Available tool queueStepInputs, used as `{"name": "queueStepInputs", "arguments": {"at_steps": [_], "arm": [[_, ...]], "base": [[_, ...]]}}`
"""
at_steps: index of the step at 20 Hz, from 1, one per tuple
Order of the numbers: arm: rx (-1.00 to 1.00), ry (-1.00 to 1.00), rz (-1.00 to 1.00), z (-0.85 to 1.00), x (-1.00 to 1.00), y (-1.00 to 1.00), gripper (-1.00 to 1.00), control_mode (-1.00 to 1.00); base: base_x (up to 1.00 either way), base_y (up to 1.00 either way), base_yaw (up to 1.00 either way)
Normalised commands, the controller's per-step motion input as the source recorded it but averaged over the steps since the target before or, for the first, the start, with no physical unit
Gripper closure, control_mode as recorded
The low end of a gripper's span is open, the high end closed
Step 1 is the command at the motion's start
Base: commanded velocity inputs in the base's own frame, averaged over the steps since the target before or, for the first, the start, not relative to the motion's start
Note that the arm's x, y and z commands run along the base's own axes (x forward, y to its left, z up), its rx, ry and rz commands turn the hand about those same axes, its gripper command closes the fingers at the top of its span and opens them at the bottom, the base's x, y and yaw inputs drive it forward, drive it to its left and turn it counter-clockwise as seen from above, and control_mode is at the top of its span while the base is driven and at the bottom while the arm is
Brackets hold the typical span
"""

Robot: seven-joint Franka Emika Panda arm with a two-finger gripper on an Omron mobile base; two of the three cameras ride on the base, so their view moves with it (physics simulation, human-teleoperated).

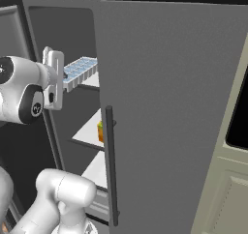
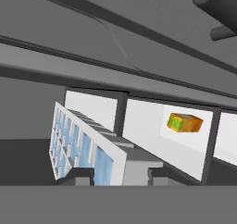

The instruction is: Open the freezer door, pick up the ice cube tray from the freezer, and place it on the dining counter.

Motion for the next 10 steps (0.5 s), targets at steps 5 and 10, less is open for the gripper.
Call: {"name": "queueStepInputs", "arguments": {"at_steps": [5, 10], "arm": [[0.00, 0.00, 0.00, 0.00, -0.64, 0.00, 1.00, -1.00], [0.00, 0.00, 0.00, 0.00, -0.55, 0.00, 1.00, -1.00]], "base": [[0.00, 0.00, 0.00], [0.00, 0.00, 0.00]]}}
